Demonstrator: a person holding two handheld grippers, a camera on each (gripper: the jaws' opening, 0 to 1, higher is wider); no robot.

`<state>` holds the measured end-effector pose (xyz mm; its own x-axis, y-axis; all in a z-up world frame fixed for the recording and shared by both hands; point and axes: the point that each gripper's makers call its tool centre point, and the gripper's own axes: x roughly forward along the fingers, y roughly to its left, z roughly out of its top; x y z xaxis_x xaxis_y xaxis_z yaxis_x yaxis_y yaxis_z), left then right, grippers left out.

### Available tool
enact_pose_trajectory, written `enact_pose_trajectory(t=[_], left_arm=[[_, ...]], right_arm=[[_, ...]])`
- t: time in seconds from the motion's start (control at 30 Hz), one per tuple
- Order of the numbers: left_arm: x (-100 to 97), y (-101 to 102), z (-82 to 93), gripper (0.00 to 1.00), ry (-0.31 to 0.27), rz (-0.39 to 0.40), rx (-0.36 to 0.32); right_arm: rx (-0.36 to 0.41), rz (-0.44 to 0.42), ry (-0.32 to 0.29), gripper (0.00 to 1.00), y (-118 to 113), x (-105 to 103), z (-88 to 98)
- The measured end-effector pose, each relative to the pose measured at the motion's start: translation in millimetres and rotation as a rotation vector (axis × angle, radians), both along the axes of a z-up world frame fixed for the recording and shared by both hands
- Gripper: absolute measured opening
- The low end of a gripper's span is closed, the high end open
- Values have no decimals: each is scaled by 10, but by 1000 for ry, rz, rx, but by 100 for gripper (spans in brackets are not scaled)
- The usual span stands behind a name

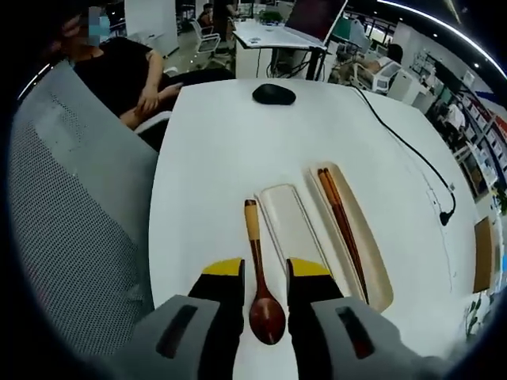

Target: Arrange the utensils inside the cutlery case until each visible utensil rests in its matching compartment.

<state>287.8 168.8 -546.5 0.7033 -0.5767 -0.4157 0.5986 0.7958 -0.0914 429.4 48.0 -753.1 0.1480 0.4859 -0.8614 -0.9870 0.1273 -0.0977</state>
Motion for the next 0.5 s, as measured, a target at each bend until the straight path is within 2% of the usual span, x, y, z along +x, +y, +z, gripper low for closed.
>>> enact_pose_trajectory(t=[0.13,0.2,0.23,0.33,0.37,0.4,0.5], left_arm=[[26,44,-93,87,35,36,-12],[27,40,-50,88,6,43,-57],[13,63,-70,88,14,45,-62],[4,144,-152,84,31,65,-49],[5,232,-178,84,30,102,-41],[-6,253,-183,85,31,107,-46],[-37,326,-222,85,41,126,-59]], right_arm=[[-5,-11,7,15,-31,-3,-63],[-6,-20,14,15,-40,13,-100],[-7,-20,13,15,-44,18,-112],[-3,-20,24,15,-49,21,-142],[-9,-22,20,15,-59,42,-161],[-10,-25,21,14,-58,49,-172],[-13,-33,56,13,-37,33,-234]])
